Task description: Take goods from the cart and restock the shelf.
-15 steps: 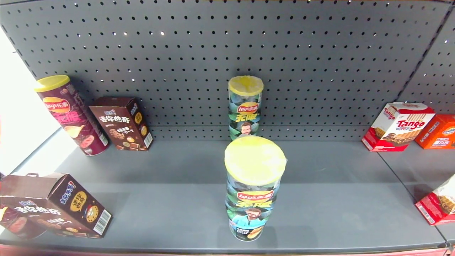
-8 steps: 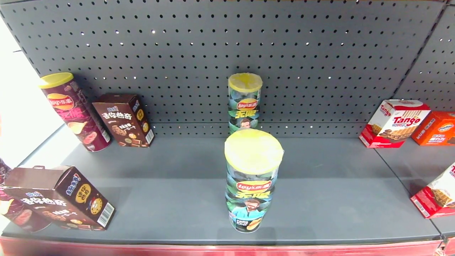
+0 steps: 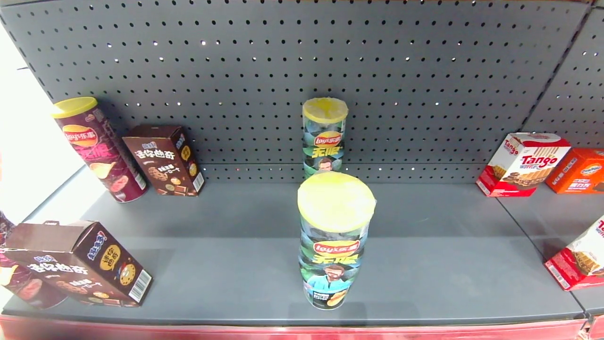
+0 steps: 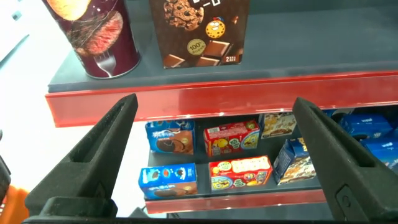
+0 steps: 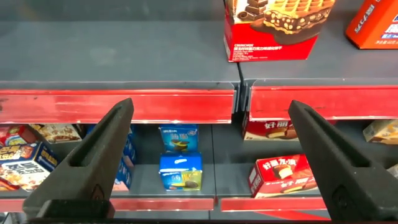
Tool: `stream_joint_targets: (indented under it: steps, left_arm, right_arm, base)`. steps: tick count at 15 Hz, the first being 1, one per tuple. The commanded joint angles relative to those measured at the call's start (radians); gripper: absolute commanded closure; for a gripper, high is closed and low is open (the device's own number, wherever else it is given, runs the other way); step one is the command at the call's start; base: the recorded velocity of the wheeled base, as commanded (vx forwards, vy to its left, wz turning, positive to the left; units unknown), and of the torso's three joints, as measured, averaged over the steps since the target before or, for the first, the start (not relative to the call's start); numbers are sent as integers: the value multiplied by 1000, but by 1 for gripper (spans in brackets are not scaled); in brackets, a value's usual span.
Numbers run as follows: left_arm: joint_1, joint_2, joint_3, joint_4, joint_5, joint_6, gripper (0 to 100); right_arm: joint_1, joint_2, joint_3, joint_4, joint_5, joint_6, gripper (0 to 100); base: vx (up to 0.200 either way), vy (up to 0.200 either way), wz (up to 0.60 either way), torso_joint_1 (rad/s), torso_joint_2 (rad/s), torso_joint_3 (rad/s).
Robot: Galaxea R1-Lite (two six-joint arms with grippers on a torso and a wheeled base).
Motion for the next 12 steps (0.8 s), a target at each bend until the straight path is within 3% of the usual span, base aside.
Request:
stream_joint_targets:
  steps: [1,2,12]
  left_arm:
    - [0,1,0,0,-2,3,0]
    - [0,1,0,0,-2,3,0]
    - [0,1,0,0,3,-5,0]
  right_arm:
    - [0,1,0,0,0,0,0]
    - [0,1,0,0,0,0,0]
    - [0,1,0,0,-1,0,0]
  base:
    - [0,0,0,0,0,0]
    - [-200,0,0,2,7,2]
    - [0,0,0,0,0,0]
